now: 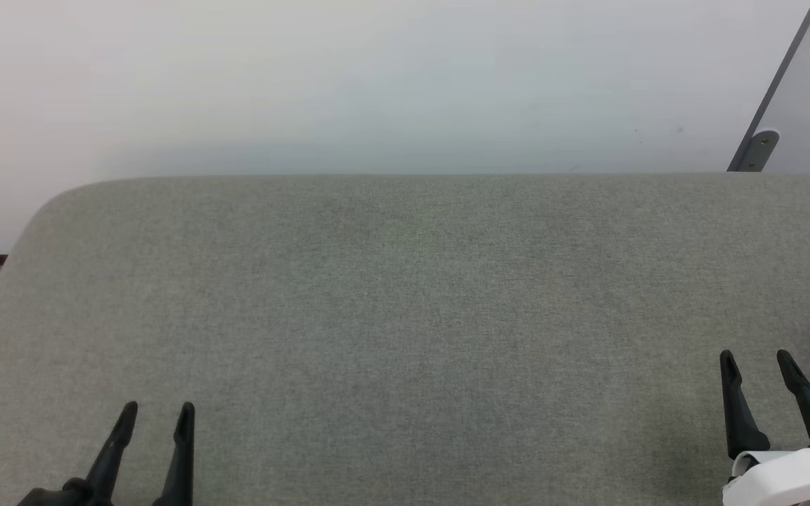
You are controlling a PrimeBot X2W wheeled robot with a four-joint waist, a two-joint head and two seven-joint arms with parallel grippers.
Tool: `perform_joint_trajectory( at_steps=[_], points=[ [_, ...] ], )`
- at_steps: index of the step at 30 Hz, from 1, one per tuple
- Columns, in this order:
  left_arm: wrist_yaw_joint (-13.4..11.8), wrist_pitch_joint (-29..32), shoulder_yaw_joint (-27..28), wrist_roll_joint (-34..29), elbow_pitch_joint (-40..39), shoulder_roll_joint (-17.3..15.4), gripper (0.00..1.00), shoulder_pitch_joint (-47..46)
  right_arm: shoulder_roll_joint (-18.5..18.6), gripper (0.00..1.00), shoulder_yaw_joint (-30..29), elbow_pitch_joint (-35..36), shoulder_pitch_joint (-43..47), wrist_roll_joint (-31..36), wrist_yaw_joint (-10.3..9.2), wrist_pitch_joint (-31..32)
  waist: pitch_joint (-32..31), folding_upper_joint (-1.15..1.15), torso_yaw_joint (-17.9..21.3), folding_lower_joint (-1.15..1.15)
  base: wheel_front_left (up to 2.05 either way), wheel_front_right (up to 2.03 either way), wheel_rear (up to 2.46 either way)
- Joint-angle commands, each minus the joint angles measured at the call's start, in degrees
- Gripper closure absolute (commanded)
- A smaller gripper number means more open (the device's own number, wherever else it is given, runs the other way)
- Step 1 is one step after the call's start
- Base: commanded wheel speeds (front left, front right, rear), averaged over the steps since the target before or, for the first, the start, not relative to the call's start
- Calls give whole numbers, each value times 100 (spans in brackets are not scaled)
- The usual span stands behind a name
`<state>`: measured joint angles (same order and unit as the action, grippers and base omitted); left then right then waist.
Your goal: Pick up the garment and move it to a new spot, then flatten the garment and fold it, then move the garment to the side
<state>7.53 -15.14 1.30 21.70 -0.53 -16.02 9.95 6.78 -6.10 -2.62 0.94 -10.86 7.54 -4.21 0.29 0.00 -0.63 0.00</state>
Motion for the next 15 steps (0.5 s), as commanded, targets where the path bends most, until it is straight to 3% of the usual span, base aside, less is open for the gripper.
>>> perform_joint_trajectory(
  at_steps=[1, 6, 7, 15],
  points=[
    [-10, 7, -3, 4, 11, -9, 0, -3, -4, 0, 7, 33, 74, -72, -12, 12, 5, 0, 7, 0, 0, 0, 0],
    [-10, 7, 31, -57, -60, -3, 0, -37, -30, 0, 38, 62, 59, -76, -12, 5, 41, 0, 14, 0, 0, 0, 0],
    [1, -1, 21, -29, -38, 3, 100, -20, -19, 100, 37, 23, -2, -26, 0, 15, 36, 0, 13, 0, 0, 0, 0],
    [-6, 121, -26, 476, 198, 180, 100, -83, -92, 100, 24, -266, -70, -563, 0, 124, 34, 0, 15, 0, 0, 0, 0]
  ],
)
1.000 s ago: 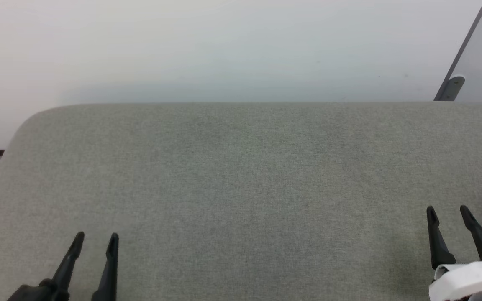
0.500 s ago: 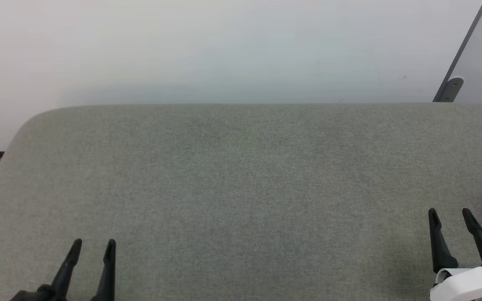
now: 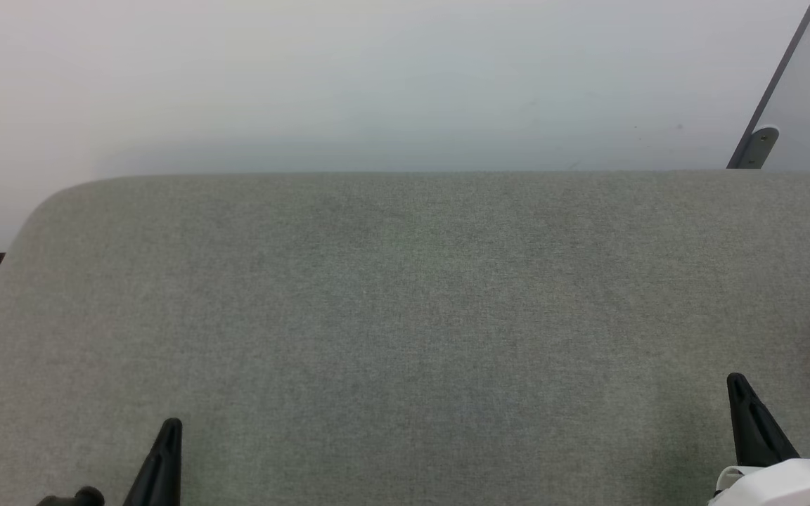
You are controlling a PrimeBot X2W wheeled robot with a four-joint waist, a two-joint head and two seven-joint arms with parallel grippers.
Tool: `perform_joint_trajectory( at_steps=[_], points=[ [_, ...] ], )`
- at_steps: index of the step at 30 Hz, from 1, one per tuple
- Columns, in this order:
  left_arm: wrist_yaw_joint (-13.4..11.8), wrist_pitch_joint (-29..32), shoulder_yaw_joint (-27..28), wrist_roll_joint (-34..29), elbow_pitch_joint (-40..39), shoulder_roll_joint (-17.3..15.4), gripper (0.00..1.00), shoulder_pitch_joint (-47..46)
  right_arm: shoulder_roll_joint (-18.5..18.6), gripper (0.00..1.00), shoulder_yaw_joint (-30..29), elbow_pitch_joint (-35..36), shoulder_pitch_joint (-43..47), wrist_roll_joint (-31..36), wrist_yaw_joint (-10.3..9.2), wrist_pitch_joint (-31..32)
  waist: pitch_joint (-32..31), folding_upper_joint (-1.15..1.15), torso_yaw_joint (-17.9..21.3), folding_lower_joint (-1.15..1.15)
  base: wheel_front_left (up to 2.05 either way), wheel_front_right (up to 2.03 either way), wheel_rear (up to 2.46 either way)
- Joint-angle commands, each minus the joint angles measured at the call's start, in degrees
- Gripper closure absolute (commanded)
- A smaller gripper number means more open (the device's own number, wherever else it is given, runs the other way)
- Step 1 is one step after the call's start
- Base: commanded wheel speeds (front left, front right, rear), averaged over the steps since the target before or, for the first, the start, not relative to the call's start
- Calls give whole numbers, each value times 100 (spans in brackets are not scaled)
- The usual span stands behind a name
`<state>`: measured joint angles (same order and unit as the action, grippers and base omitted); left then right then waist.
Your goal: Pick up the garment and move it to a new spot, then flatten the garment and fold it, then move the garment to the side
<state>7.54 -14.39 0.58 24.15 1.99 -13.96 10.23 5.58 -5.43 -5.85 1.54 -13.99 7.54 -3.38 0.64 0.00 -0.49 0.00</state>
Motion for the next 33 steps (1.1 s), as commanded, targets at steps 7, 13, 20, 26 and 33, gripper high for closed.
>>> perform_joint_trajectory(
  at_steps=[7, 13, 20, 26, 33],
  points=[
    [-7, 196, 65, 819, 63, 43, 100, -250, 5, 100, -40, 0, -178, -897, -1, 113, -3, 0, 3, 0, 0, 0, 0],
    [-5, 338, 84, 1360, 173, 113, 100, -379, -18, 100, -39, -59, -227, -1497, -1, 181, -5, 0, 5, 0, 0, 0, 0],
    [-3, 493, 107, 1941, 290, 191, 100, -517, -44, 100, -45, -131, -290, -2146, -2, 260, -8, 0, 8, 0, 0, 0, 0],
    [-3, 620, 128, 2403, 369, 255, 100, -626, -64, 100, -51, -191, -331, -2660, -2, 323, -10, 0, 10, 0, 0, 0, 0],
    [-3, 757, 156, 2904, 453, 329, 100, -736, -86, 100, -58, -256, -392, -3220, -3, 395, -13, 0, 13, 0, 0, 0, 0]
  ],
)
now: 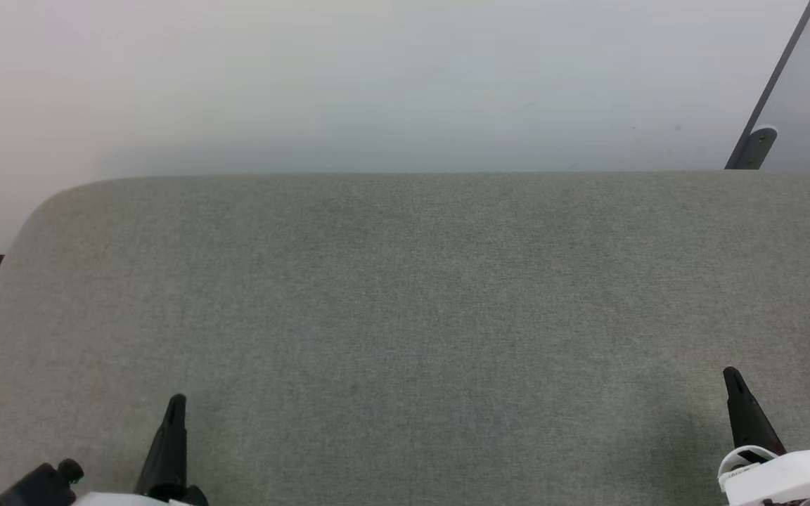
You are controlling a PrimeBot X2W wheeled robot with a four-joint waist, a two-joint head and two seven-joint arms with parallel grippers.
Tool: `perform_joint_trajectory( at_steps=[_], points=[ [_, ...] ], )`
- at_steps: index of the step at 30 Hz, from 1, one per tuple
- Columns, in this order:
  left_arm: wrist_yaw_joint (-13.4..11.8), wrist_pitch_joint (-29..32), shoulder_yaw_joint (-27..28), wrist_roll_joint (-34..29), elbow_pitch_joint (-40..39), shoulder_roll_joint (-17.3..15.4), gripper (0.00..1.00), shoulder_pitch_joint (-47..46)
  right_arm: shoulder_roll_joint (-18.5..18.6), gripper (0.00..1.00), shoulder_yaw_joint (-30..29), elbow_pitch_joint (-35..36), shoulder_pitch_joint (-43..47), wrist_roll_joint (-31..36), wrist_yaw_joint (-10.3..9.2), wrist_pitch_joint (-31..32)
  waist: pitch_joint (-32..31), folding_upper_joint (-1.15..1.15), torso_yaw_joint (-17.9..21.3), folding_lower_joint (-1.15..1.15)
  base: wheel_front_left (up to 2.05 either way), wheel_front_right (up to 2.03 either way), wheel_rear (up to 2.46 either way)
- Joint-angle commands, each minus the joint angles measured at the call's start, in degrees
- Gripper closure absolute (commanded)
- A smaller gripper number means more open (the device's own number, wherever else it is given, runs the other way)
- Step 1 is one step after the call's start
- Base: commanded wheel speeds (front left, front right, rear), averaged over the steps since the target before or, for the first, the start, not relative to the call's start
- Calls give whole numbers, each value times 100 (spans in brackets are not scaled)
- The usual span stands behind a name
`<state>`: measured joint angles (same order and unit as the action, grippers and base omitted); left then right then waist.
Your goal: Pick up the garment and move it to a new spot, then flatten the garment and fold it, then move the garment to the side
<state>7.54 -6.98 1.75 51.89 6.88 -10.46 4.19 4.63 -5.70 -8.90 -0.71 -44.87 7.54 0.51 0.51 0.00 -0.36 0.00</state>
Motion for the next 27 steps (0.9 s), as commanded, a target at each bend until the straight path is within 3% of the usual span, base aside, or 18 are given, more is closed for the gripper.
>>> perform_joint_trajectory(
  at_steps=[1, 27],
  points=[
    [-4, 36, 42, 196, -25, -10, 100, -146, 6, 100, -33, 41, -176, -207, -3, 18, -1, 0, 1, 0, 0, 0, 0],
    [-5, 491, 151, 1730, 251, 238, 100, -494, -64, 100, -55, -168, -331, -1951, -5, 246, -10, 0, 11, 0, 0, 0, 0]
  ],
)
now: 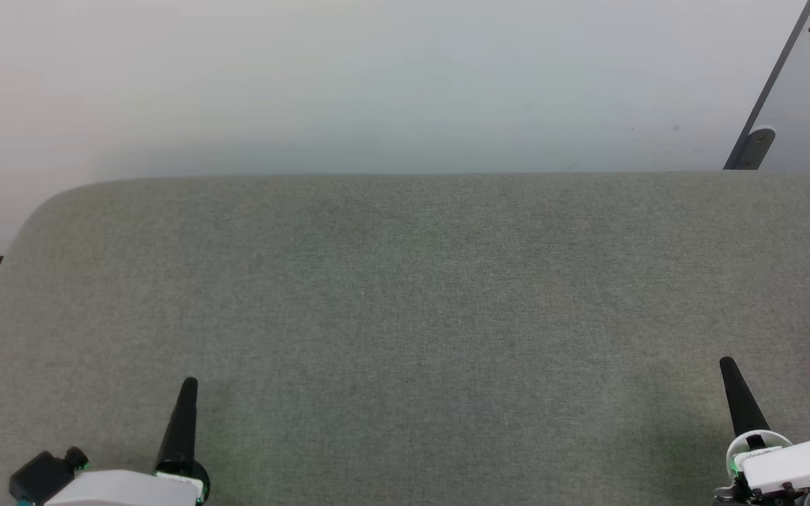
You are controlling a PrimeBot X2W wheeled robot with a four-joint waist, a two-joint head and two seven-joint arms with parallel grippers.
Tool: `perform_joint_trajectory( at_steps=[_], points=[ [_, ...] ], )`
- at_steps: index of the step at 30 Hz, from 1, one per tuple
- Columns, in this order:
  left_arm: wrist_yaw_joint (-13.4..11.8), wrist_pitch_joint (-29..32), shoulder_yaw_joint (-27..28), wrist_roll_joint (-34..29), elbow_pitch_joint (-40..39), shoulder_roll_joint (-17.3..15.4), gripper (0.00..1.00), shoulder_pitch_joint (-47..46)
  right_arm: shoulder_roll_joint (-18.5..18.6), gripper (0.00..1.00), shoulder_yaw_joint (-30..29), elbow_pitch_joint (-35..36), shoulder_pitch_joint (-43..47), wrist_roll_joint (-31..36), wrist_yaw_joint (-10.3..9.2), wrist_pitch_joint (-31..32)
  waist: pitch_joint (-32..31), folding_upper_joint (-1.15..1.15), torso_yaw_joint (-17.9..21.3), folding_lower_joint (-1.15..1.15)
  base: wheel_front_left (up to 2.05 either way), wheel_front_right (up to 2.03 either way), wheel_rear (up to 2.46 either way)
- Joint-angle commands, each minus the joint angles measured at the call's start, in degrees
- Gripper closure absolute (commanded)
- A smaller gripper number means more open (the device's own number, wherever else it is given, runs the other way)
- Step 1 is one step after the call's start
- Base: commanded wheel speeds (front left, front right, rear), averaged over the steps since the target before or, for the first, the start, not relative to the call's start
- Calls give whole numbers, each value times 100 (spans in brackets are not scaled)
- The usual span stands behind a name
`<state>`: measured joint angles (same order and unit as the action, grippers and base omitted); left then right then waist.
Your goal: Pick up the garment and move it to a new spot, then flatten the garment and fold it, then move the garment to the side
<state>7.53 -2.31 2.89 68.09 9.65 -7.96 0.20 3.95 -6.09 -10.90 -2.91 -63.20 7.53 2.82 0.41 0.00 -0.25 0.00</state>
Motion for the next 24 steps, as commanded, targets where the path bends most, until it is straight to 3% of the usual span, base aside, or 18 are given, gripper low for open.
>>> perform_joint_trajectory(
  at_steps=[1, 24],
  points=[
    [-4, 44, 41, 162, -16, -3, 100, -108, 2, 100, -16, 24, -119, -181, -3, 24, -1, 0, 1, 0, 0, 0, 0],
    [-6, 369, 130, 1178, 177, 179, 100, -353, -42, 100, -30, -121, -229, -1361, -5, 174, -9, 0, 9, 0, 0, 0, 0]
  ],
)
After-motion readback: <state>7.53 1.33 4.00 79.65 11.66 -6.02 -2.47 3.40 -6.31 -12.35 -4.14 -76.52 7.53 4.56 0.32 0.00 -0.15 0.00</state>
